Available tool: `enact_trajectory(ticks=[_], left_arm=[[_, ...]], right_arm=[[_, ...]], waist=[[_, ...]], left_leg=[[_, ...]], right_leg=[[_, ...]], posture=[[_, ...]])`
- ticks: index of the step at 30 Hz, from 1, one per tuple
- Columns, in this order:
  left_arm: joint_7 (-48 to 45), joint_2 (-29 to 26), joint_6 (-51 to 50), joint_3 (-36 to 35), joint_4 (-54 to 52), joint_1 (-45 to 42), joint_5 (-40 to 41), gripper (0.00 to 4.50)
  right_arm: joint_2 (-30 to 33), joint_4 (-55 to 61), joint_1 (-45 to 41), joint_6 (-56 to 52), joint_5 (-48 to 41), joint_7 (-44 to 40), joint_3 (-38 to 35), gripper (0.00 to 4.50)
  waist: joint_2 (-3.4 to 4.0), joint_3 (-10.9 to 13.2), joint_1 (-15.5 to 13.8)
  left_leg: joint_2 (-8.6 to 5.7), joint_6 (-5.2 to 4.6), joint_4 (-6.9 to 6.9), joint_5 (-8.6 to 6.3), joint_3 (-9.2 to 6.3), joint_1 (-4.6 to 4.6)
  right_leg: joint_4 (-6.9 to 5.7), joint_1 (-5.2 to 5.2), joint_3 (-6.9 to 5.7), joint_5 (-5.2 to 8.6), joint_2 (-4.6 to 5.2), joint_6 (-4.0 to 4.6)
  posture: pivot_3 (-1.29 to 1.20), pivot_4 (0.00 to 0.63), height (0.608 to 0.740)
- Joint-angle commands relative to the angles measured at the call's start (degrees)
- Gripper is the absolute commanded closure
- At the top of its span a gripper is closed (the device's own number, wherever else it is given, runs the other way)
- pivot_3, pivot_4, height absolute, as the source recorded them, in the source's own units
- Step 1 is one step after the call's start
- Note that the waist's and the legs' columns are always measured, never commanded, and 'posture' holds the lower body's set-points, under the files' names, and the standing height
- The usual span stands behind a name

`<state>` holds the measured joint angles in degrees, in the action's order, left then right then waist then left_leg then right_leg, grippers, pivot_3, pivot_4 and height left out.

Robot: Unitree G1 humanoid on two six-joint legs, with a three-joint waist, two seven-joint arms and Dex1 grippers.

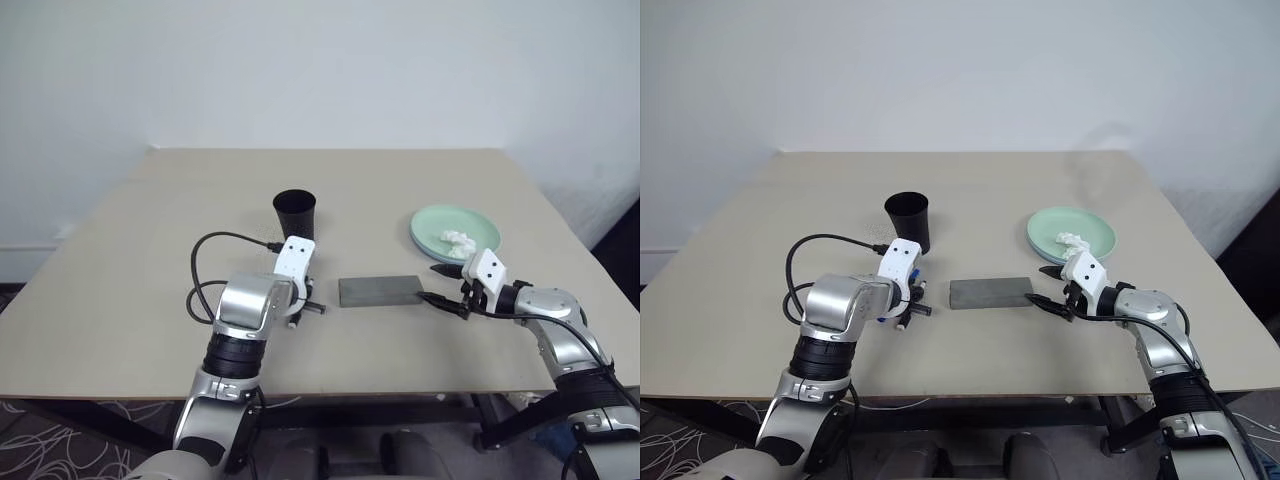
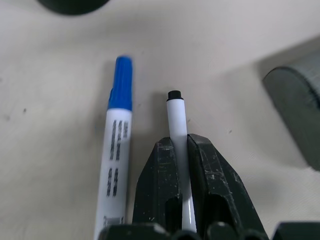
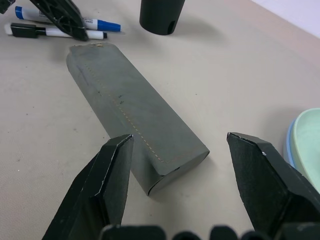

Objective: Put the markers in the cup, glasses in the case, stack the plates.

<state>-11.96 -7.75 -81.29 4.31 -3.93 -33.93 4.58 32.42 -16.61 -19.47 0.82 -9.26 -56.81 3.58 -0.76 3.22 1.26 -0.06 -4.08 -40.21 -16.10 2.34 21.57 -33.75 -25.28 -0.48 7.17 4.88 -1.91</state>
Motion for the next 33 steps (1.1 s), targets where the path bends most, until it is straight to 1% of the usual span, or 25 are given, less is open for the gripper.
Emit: enact_trajectory(ticks=[1,5,8,11,14,17,21,29,33], left_arm=[[-2.3,-1.53,7.9,2.44,-2.0,-2.04,0.78,4.45],[-4.76,-5.82,21.53,6.28,-1.72,-4.06,-1.26,4.45],[-4.73,-6.79,30.01,5.99,-0.4,-5.19,-1.92,4.45],[-4.99,-8.38,43.64,6.4,2.98,-6.9,-4.47,4.45],[-4.84,-8.23,51.7,5.11,6.62,-8.27,-4.85,4.45],[-2.61,-8.0,60.11,2.87,13.26,-11.15,-5.62,4.45],[0.27,-8.26,69.16,0.39,22.74,-15.33,-6.42,4.45],[5.15,-9.05,84.72,-3.99,46.89,-24.93,-6.9,4.45],[6.68,-8.75,90.88,-4.82,55.69,-27.57,-7.3,4.45]], right_arm=[[0.34,0.85,-1.58,1.0,-0.42,0.25,-1.07,1.24],[0.26,0.55,-1.98,1.03,-0.34,0.26,-0.99,1.24],[0.26,0.45,-2.18,1.05,-0.36,0.22,-1.0,1.24],[0.29,1.07,-2.33,0.03,-1.63,-0.93,-1.25,1.24],[0.52,2.6,-2.19,-2.53,-3.84,-3.11,-1.52,1.24],[1.02,5.48,-1.76,-7.95,-7.91,-6.49,-1.96,1.24],[1.57,7.58,-1.38,-11.84,-9.9,-7.81,-2.21,1.24],[1.57,8.27,-1.72,-12.29,-9.75,-7.25,-2.27,1.24],[1.42,8.22,-1.89,-11.65,-9.4,-6.67,-2.3,1.24]], waist=[[0.0,0.0,0.02],[0.0,0.0,0.06],[0.0,0.0,0.02],[0.0,0.0,-0.01],[0.0,0.0,-0.1],[0.0,0.0,-0.16],[0.0,0.0,-0.17],[-0.01,0.0,-0.17],[-0.01,0.0,-0.17]], left_leg=[[0.0,0.0,0.0,0.0,0.0,0.01],[0.01,0.01,0.02,-0.01,0.0,0.02],[0.01,0.01,0.02,-0.01,0.02,0.02],[0.01,0.01,0.02,-0.01,0.04,0.03],[0.01,0.0,0.02,0.0,0.04,0.03],[0.0,-0.01,0.02,0.01,0.05,0.03],[0.0,-0.02,0.01,0.01,0.06,0.03],[-0.02,-0.02,0.01,0.0,0.12,0.07],[-0.02,-0.01,0.02,-0.01,0.16,0.09]], right_leg=[[0.0,0.0,0.0,0.0,0.0,0.0],[-0.01,-0.06,0.0,0.0,-0.01,0.02],[0.01,-0.05,0.0,0.0,-0.01,0.02],[0.03,-0.05,0.01,0.0,0.0,0.02],[0.02,-0.05,0.01,0.0,0.0,0.02],[0.02,-0.04,0.01,0.0,0.0,0.02],[0.03,-0.03,0.0,-0.01,0.0,0.01],[0.06,-0.02,-0.07,-0.08,0.0,-0.1],[0.07,-0.02,-0.12,-0.09,0.0,-0.11]], posture=[[0.0,0.0,0.733],[0.0,0.0,0.733],[0.0,0.0,0.733],[0.0,0.0,0.733],[0.0,0.0,0.733],[0.0,0.0,0.733],[0.0,0.0,0.733],[0.0,0.0,0.733],[0.0,0.0,0.733]])
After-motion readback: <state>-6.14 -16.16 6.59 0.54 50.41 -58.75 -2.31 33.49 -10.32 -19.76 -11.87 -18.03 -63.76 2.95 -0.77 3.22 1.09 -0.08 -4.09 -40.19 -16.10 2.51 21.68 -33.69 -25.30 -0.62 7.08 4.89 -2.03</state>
